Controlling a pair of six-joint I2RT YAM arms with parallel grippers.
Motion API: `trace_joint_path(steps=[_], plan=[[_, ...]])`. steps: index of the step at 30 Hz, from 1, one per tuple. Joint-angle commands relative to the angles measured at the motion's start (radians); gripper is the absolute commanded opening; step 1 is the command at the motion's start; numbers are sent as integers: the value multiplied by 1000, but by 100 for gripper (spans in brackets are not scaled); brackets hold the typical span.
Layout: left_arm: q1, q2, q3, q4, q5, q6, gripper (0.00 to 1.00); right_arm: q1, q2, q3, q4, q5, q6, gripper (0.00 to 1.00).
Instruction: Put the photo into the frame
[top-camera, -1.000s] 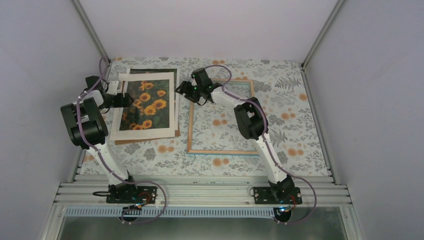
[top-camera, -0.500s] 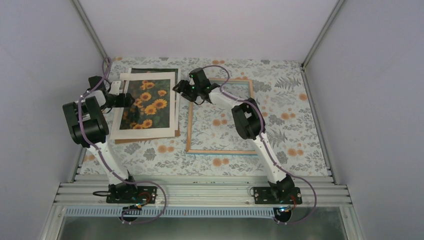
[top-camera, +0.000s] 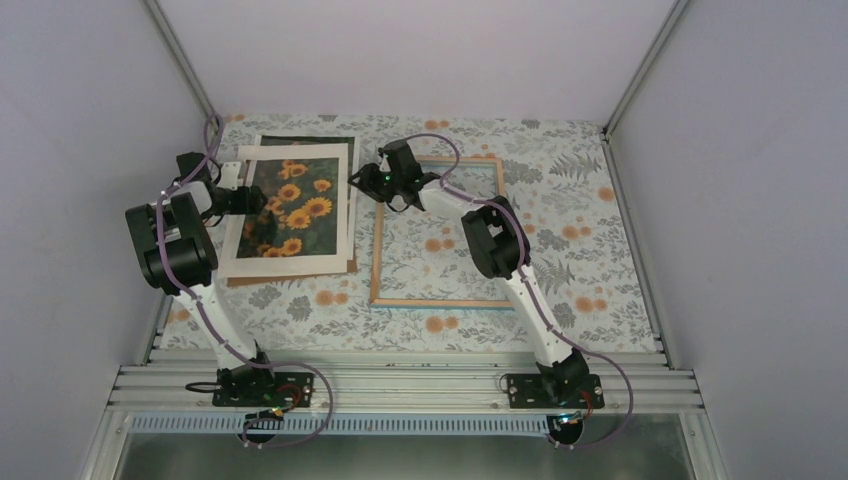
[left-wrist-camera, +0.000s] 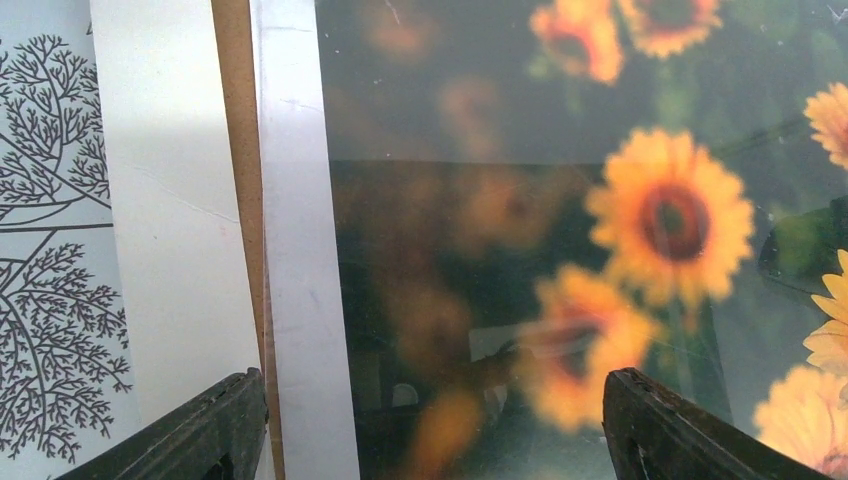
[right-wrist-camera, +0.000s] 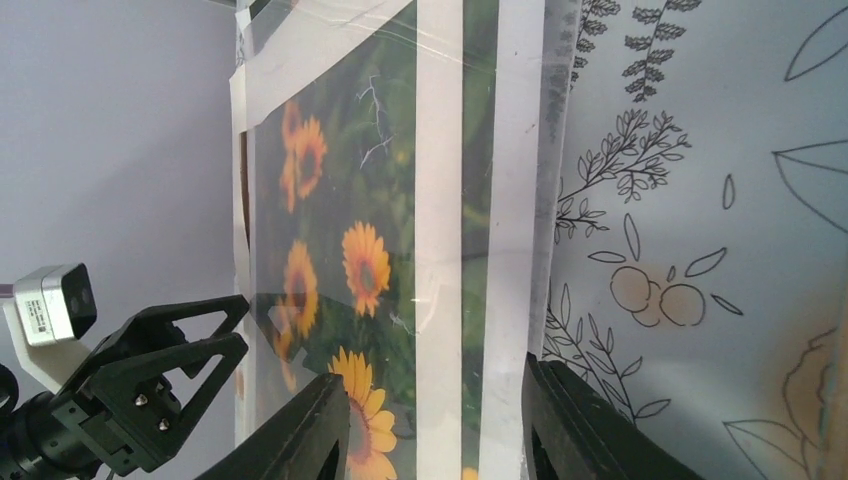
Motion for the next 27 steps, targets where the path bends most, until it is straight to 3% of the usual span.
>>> trace_joint_path(steps=[1, 9, 19, 27], plan=[[-12, 42, -25, -34, 28, -2, 83, 22, -61, -38, 121, -75, -17, 43], [-14, 23, -40, -34, 50, 2, 83, 22, -145, -155, 255, -111, -19, 40], [-35, -37, -74, -41, 84, 16, 83, 15, -199, -176, 268, -135, -32, 37], [-140, -141, -115, -59, 72, 65, 83, -20, -309, -308, 272, -155, -39, 36]])
